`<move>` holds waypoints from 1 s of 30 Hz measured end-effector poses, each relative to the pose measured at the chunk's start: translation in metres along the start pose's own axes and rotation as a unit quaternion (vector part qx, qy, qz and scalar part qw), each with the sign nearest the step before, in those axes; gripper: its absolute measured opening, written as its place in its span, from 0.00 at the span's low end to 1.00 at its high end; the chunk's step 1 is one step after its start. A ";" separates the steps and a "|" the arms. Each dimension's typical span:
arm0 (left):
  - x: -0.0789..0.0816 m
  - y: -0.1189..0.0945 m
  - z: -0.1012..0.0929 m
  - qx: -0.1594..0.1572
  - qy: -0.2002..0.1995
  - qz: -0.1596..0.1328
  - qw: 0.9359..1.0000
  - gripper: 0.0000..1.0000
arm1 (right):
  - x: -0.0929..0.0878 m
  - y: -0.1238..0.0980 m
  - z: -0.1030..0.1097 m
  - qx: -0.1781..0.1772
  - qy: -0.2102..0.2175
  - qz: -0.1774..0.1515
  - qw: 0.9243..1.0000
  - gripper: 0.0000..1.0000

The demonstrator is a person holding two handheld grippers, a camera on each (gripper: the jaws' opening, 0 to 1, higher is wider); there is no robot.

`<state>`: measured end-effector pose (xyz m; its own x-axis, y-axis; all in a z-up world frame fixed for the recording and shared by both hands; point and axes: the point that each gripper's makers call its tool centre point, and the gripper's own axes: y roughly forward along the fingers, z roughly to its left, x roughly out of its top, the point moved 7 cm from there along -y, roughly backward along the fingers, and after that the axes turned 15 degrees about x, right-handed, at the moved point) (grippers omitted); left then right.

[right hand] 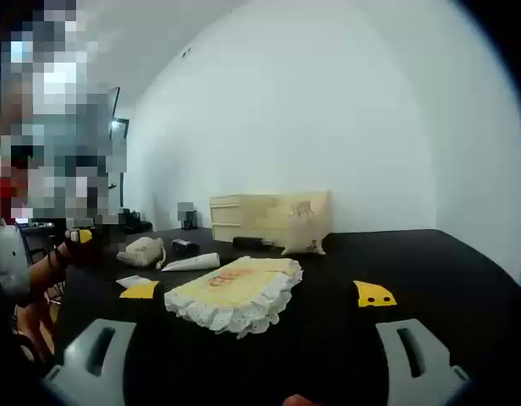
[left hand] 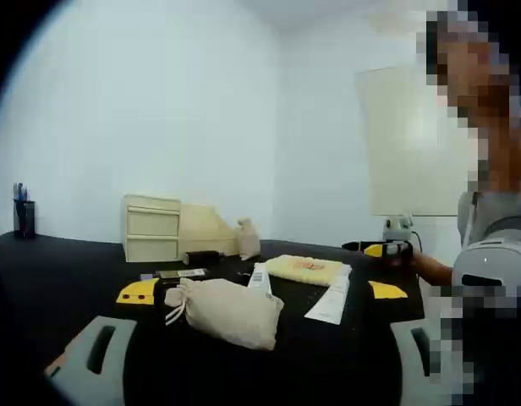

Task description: Open the drawer, pick up the cosmetic bottles from the table one by one, place them into the drawer, release the gripper, close the drawer, and move the gripper away

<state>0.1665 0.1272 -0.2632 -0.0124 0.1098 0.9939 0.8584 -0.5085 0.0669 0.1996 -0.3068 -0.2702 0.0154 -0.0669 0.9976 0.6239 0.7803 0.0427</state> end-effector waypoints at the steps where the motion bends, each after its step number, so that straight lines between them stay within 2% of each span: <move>1: 0.000 0.000 0.000 0.000 0.001 0.000 1.000 0.96 | 0.000 0.000 0.000 0.000 0.000 0.000 1.000 0.84; 13: 0.000 -0.001 0.001 0.000 0.002 -0.001 1.000 0.96 | 0.000 0.001 0.001 0.000 -0.004 0.002 1.000 0.84; 16: 0.000 -0.001 0.001 0.001 0.002 -0.002 1.000 0.96 | -0.002 0.003 0.002 0.011 0.019 0.011 1.000 0.83; 19: 0.000 -0.002 0.003 0.004 0.001 -0.001 1.000 0.95 | -0.003 0.003 0.006 0.020 0.043 0.021 0.999 0.77; 23: 0.003 -0.004 0.005 0.009 -0.008 -0.005 1.000 0.94 | 0.006 0.001 0.004 0.014 0.042 0.020 0.999 0.76; 30: 0.005 -0.005 0.006 0.012 -0.017 -0.011 1.000 0.94 | 0.035 0.001 0.006 0.021 0.032 0.023 0.999 0.72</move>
<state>0.1655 0.1354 -0.2587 -0.0143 0.1498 0.9886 0.8701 -0.4853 0.0862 0.1964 -0.3045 -0.2354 0.0934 -0.0691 0.9932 0.5878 0.8090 0.0010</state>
